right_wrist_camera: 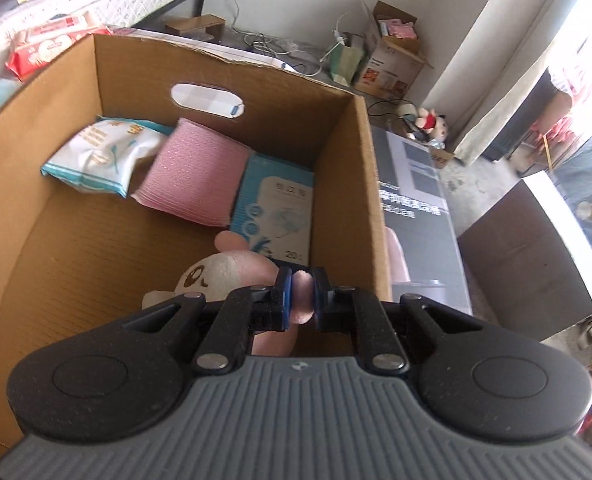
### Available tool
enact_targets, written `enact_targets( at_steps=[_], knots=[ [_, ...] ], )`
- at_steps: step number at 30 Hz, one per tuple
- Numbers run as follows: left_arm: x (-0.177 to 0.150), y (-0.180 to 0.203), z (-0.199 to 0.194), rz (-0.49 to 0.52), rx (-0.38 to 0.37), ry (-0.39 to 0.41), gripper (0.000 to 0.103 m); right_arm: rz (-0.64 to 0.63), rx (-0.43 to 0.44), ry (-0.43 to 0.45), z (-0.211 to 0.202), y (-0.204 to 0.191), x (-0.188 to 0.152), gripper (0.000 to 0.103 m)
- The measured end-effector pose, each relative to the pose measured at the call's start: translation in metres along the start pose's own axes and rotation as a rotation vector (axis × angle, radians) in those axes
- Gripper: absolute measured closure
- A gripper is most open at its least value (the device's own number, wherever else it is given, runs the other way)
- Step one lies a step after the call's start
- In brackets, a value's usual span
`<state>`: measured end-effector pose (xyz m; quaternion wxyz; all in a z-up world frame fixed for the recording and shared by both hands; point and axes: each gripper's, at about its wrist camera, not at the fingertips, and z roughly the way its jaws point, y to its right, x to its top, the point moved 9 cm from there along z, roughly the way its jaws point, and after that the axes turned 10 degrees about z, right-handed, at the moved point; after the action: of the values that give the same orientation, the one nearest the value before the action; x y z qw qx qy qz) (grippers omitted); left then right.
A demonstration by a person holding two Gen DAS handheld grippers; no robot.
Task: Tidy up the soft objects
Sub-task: 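Open the right tool to drop the plush toy and withdraw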
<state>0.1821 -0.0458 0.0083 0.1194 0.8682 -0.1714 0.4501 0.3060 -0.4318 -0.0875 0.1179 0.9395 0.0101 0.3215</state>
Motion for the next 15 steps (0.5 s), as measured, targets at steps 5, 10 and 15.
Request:
enact_targets(
  at_steps=[5,10,15],
  knots=[
    [-0.003,-0.002,0.000,-0.002,0.002,-0.005,0.006,-0.051,-0.057,0.010,-0.002,0.001,-0.002,0.077],
    [-0.008,-0.006,-0.004,0.011,0.025,-0.006,0.006,0.010,-0.022,0.072,-0.028,0.002,0.004,0.048],
    [-0.019,-0.018,-0.010,0.013,0.062,-0.022,0.006,0.152,0.138,0.150,-0.077,-0.012,0.013,0.041]
  ],
)
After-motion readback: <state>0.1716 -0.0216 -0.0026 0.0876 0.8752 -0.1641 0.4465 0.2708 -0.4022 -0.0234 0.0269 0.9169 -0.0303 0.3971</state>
